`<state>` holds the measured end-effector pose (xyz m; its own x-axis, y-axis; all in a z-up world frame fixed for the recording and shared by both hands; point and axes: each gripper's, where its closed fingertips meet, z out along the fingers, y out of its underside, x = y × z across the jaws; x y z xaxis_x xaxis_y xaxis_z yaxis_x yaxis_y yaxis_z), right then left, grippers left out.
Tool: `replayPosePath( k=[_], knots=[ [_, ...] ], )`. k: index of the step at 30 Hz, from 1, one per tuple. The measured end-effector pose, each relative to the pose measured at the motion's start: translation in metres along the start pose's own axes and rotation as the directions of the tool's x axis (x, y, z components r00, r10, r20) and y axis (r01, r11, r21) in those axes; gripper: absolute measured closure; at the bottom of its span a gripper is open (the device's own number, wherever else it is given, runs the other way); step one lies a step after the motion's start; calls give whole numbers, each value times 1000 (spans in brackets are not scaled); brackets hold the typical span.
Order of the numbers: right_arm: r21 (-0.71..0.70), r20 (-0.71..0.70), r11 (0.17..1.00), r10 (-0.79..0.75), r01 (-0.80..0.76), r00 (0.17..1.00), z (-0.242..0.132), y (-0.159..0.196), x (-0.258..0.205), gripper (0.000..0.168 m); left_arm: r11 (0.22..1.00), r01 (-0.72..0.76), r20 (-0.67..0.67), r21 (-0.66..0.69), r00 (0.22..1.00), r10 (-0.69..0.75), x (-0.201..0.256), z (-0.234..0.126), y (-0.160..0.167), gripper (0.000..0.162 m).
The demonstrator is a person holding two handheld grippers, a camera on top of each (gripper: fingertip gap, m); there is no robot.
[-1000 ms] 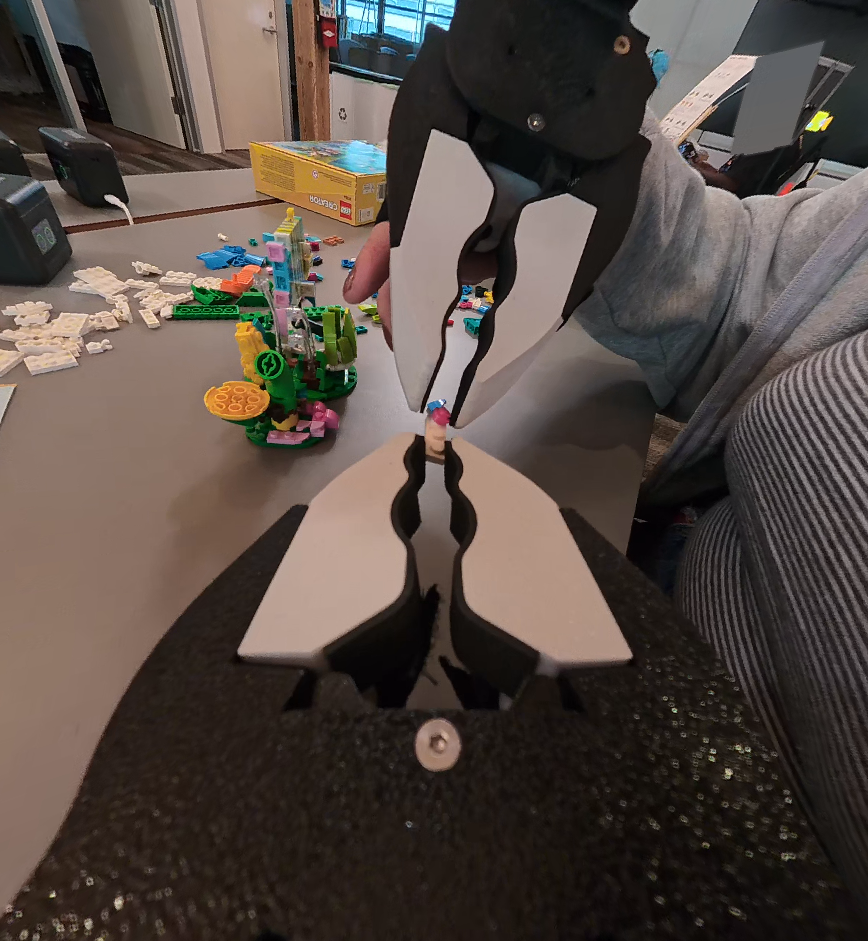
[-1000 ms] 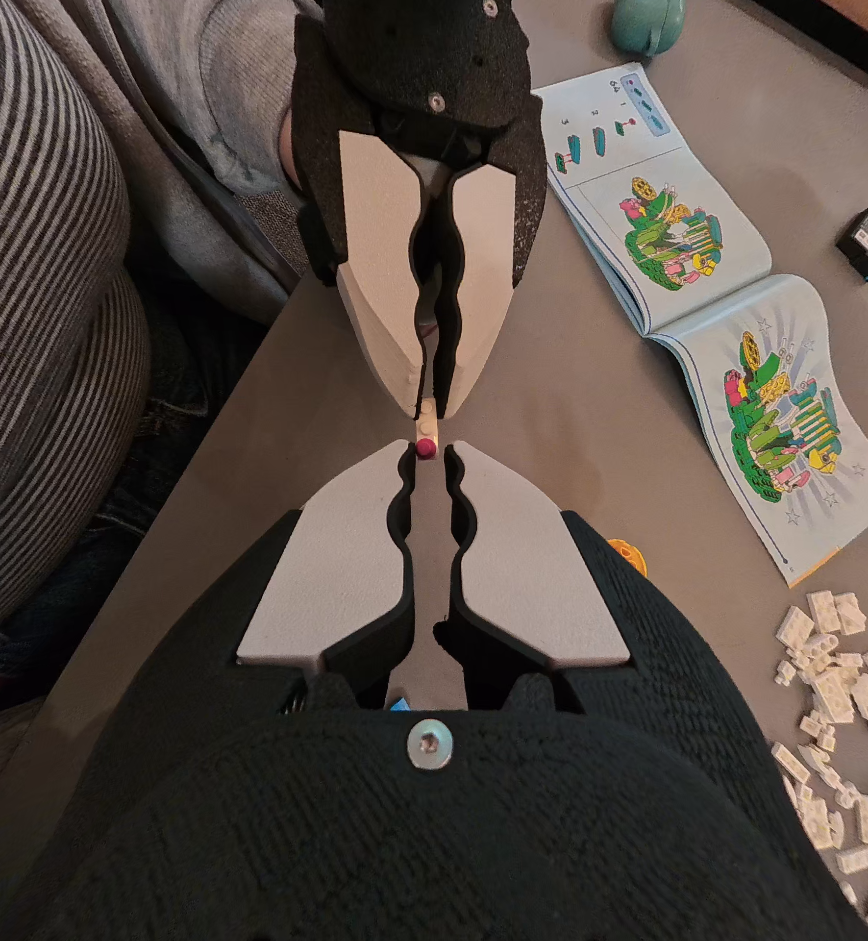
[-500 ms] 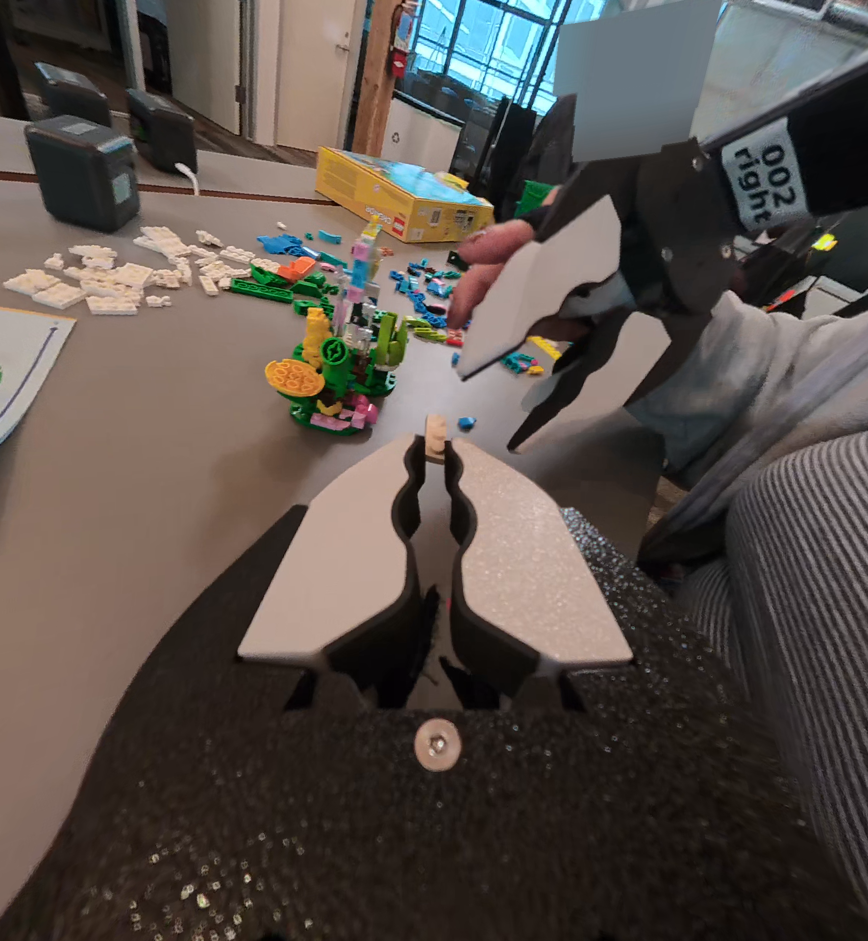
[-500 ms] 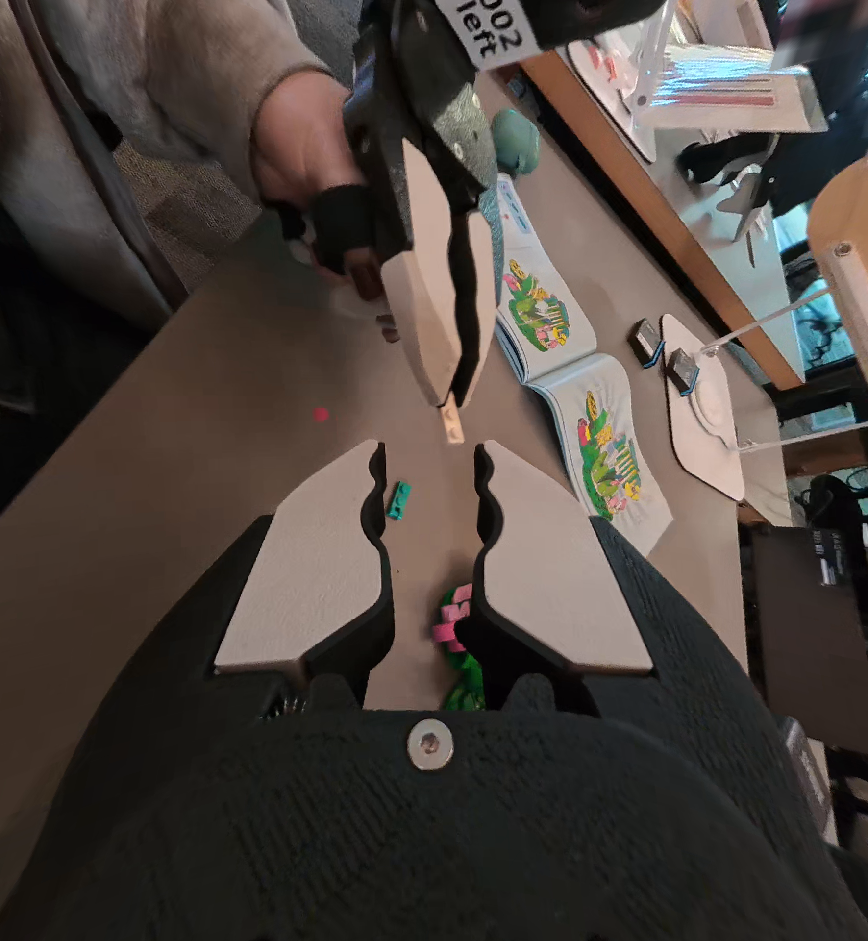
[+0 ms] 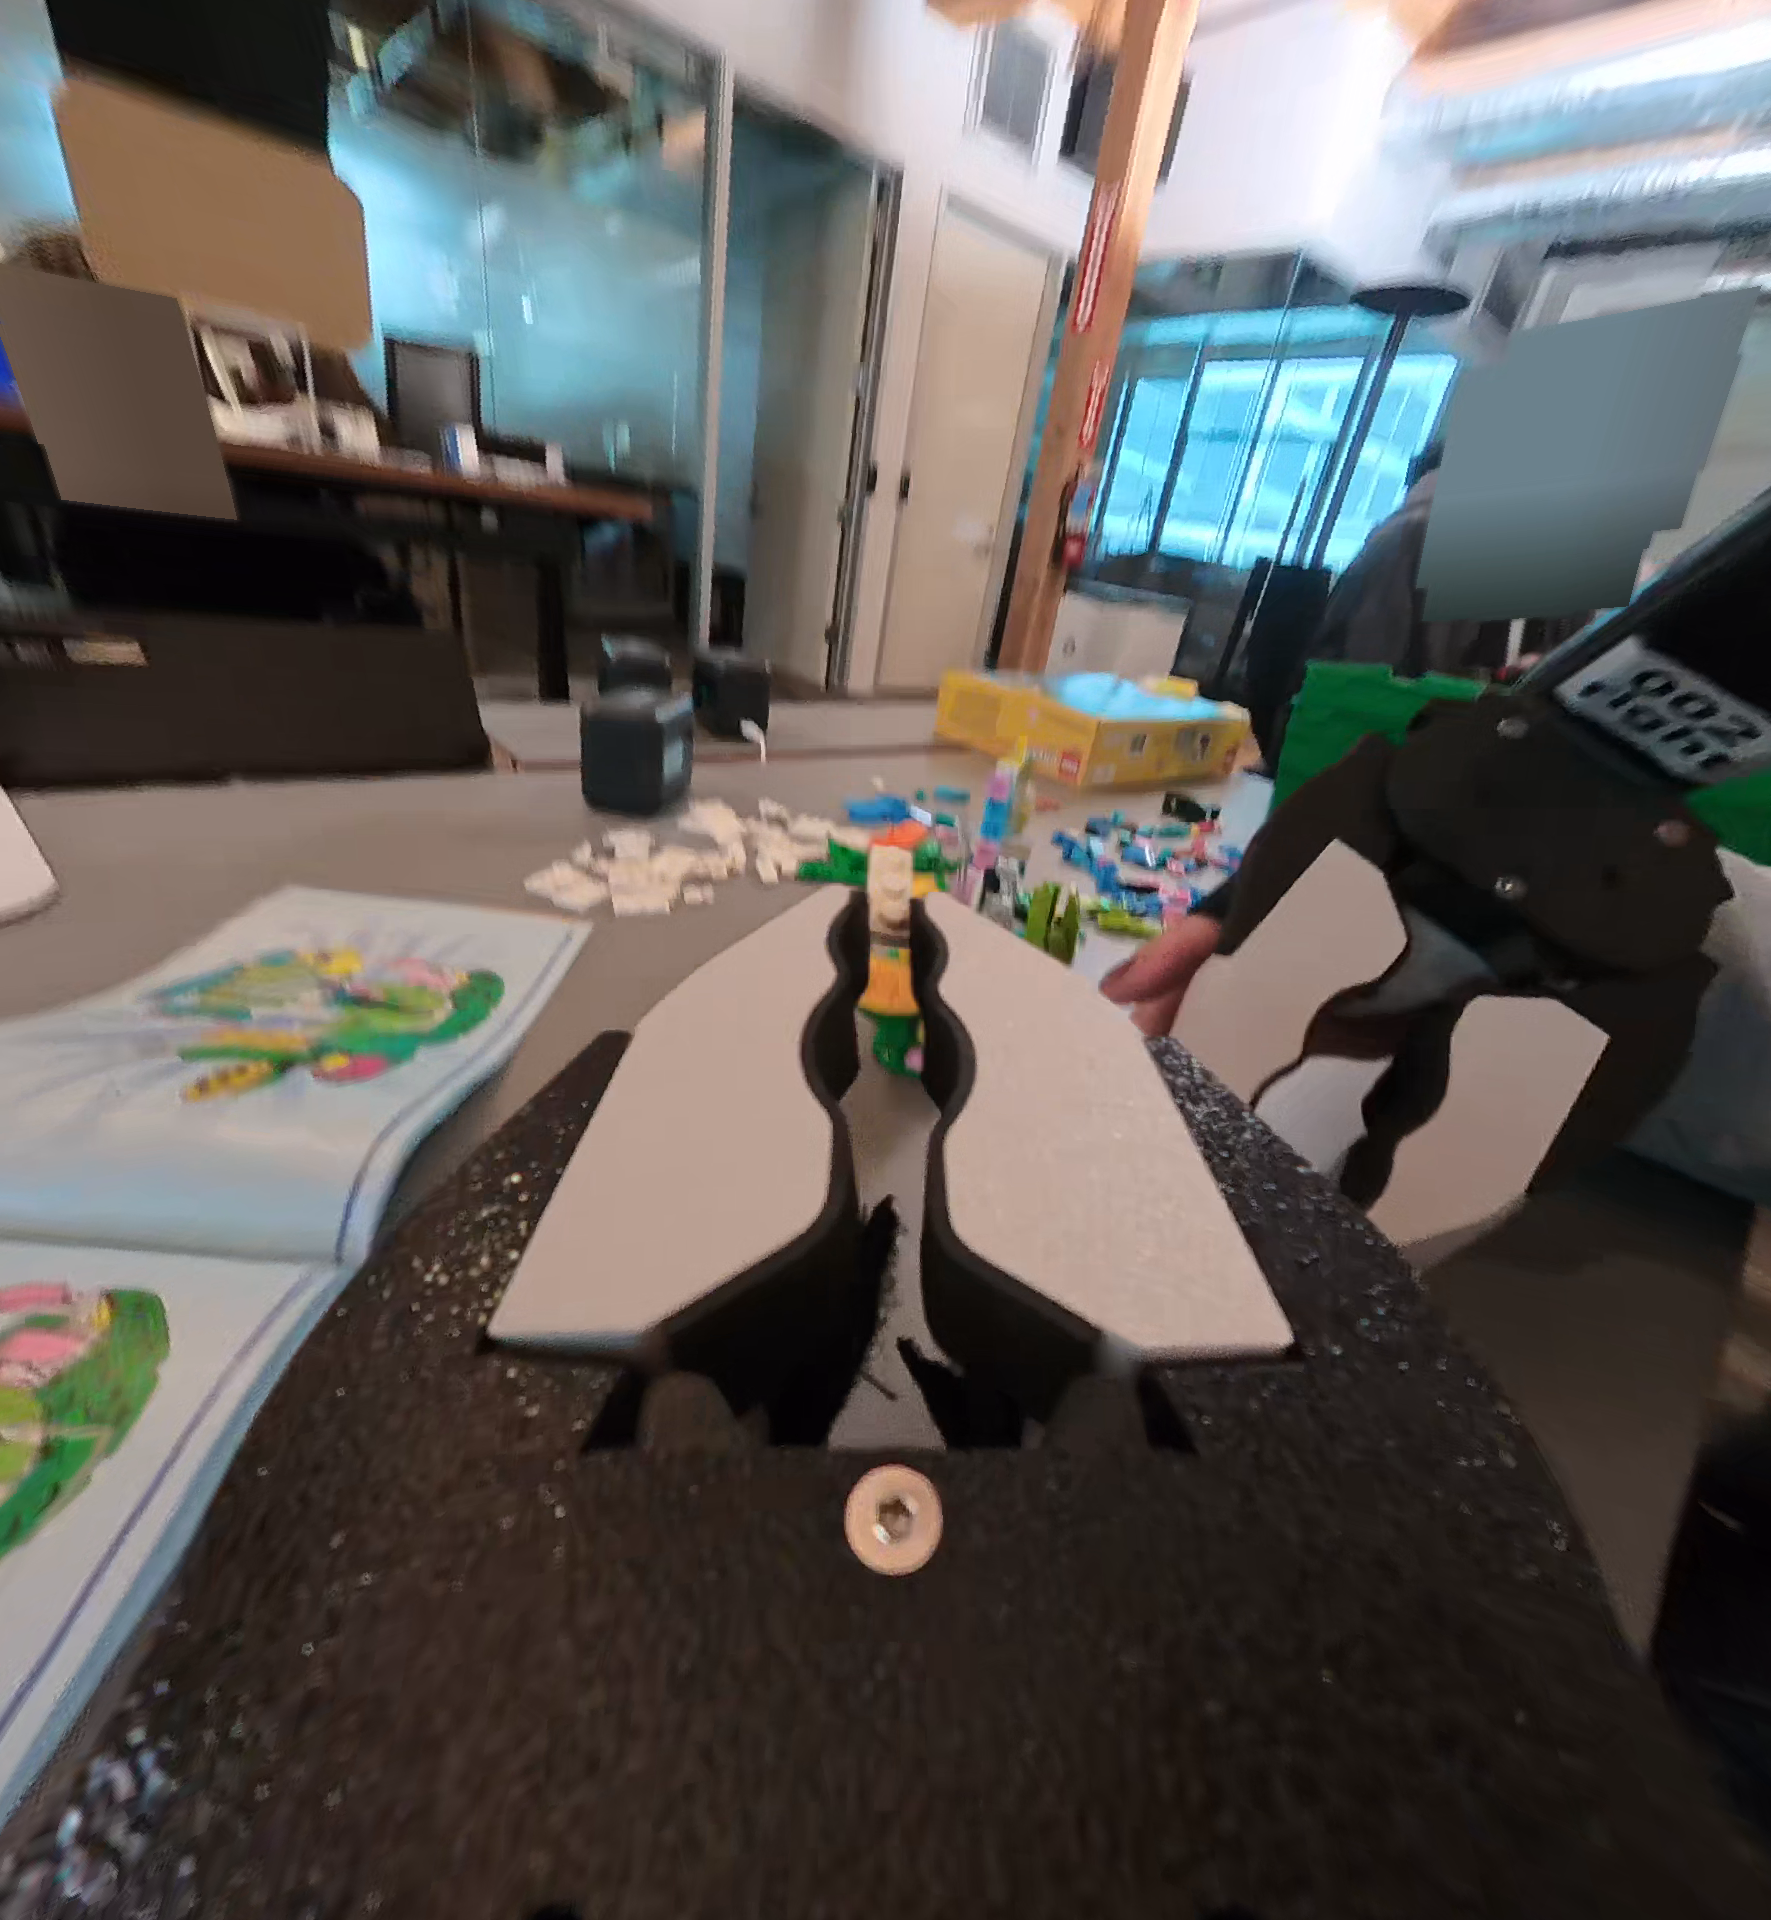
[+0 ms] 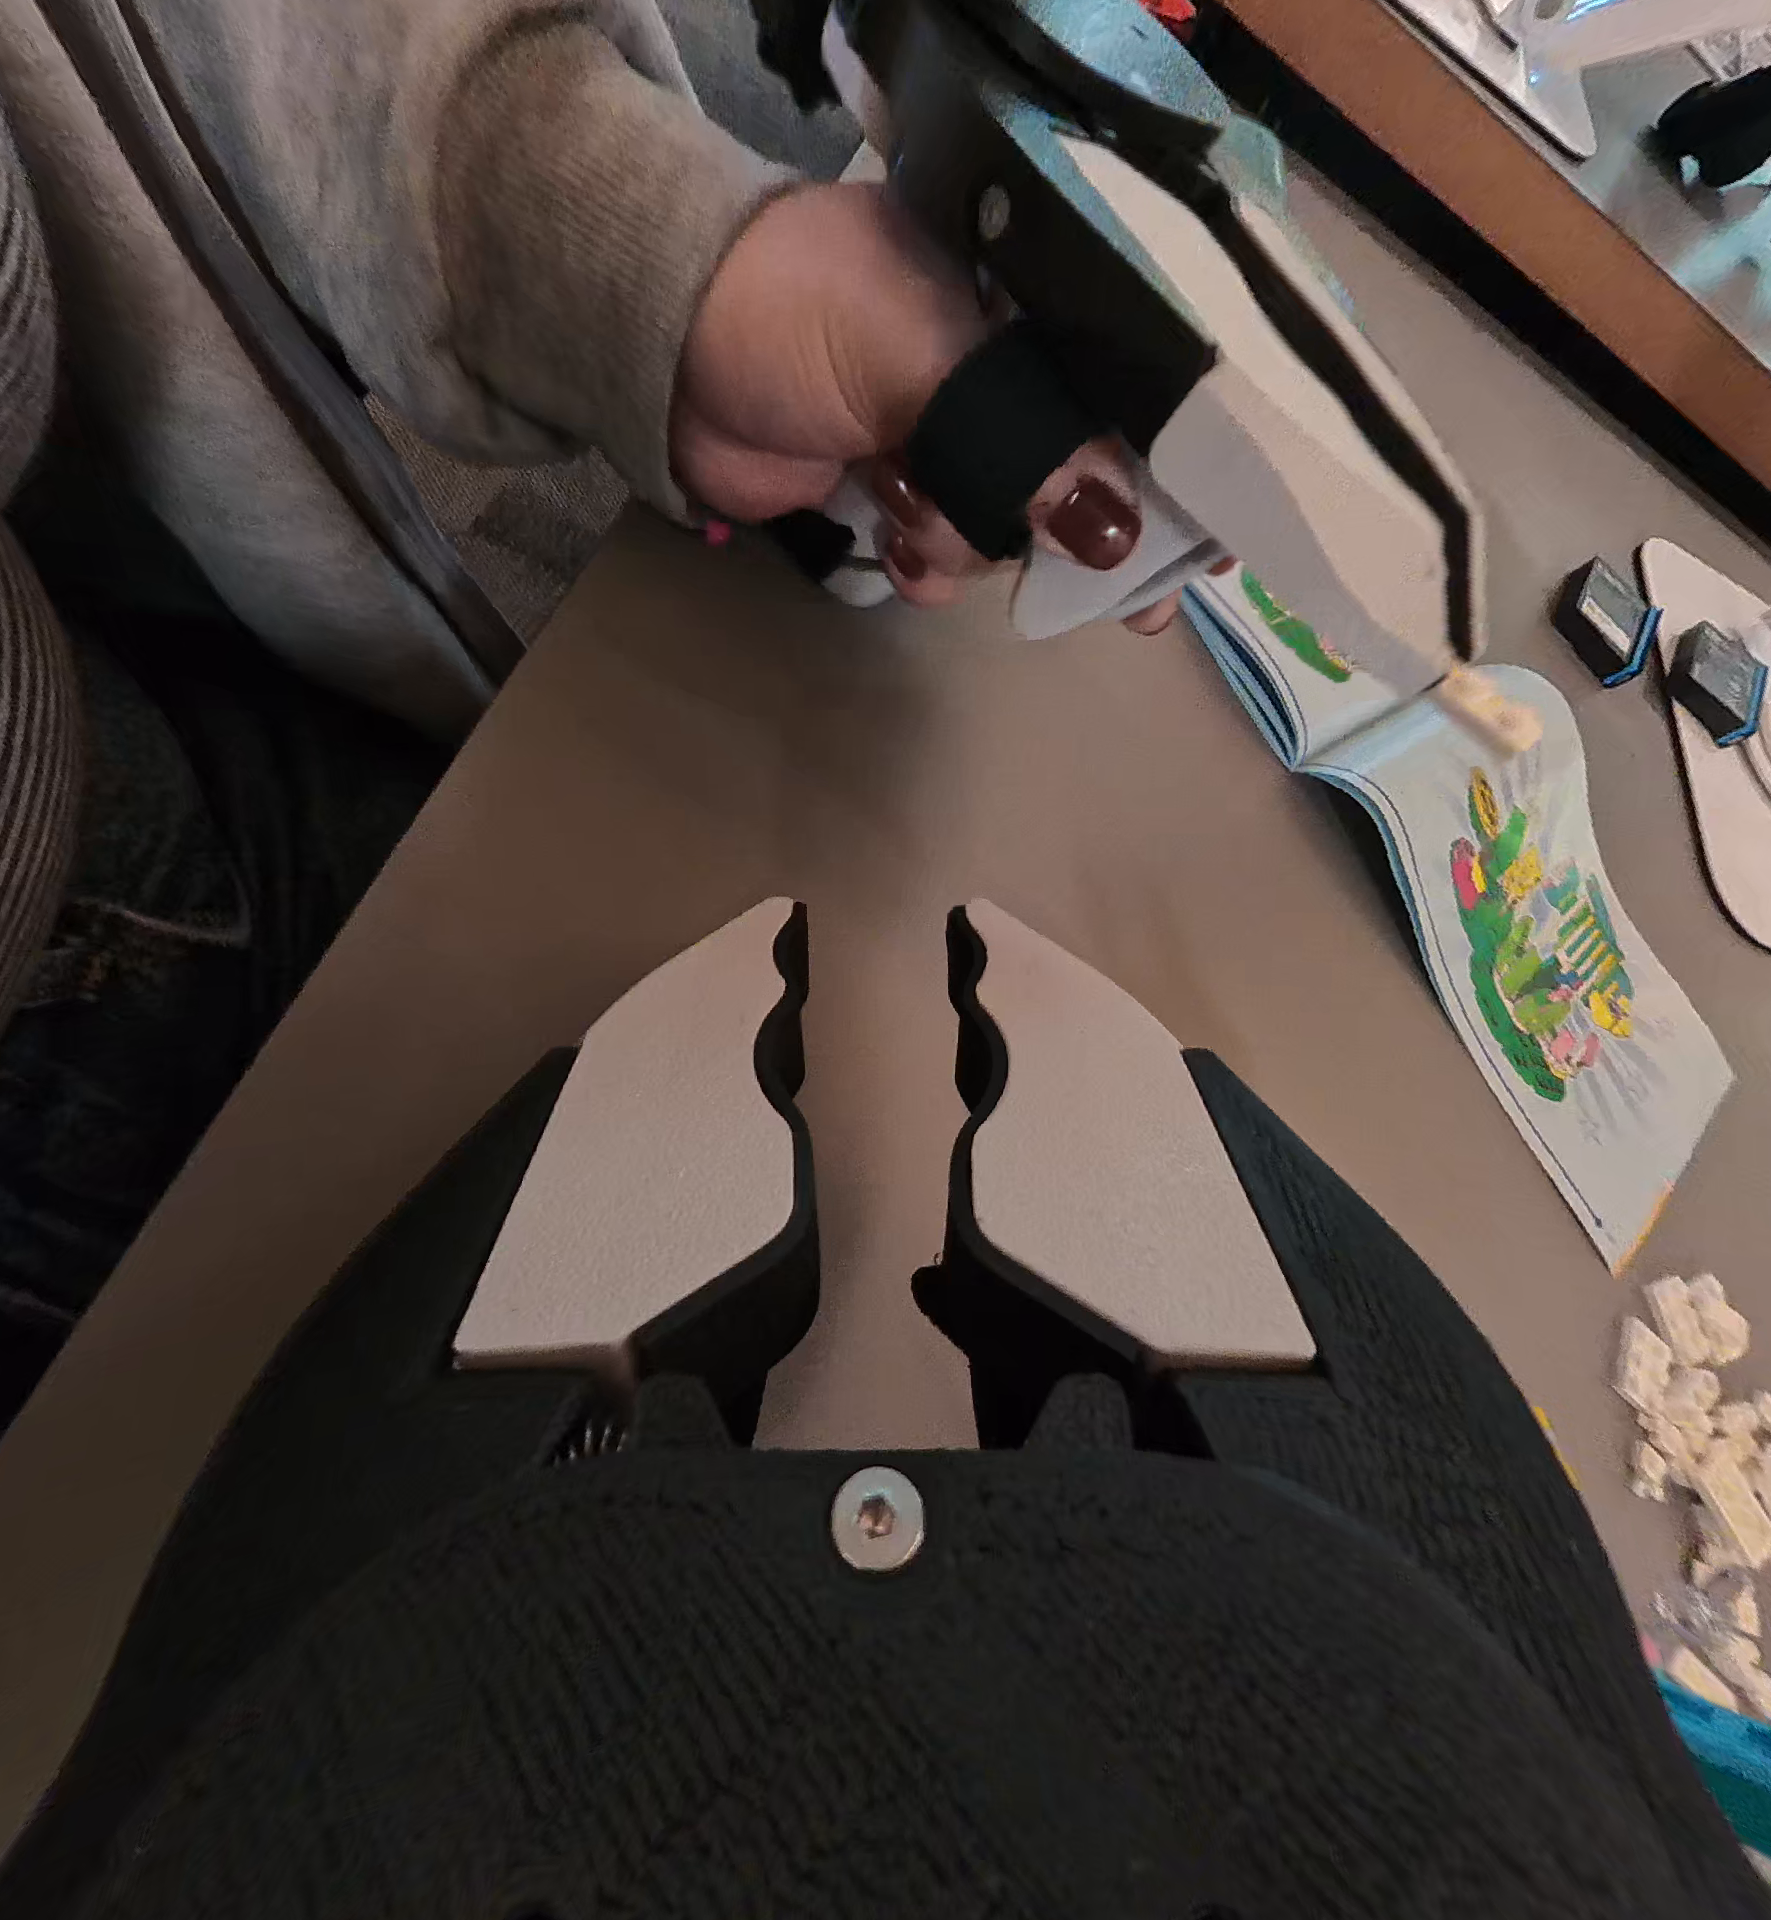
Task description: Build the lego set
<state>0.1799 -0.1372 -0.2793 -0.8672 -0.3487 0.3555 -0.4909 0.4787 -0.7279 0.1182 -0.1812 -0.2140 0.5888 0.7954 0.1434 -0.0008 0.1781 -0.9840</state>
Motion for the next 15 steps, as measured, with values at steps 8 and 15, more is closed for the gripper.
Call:
replayPosePath(
  k=[8, 15],
  knots=[
    [44, 35, 998, 53, -55, 998, 17, -10, -6, 146, 976, -85, 61, 199, 995, 75, -9, -8, -26, 155],
    [28, 162, 988, 142, -149, 976, 49, -30, -19, 149, 976, -35, 89, 213, 996, 16, -24, -31, -49, 155]
  ],
)
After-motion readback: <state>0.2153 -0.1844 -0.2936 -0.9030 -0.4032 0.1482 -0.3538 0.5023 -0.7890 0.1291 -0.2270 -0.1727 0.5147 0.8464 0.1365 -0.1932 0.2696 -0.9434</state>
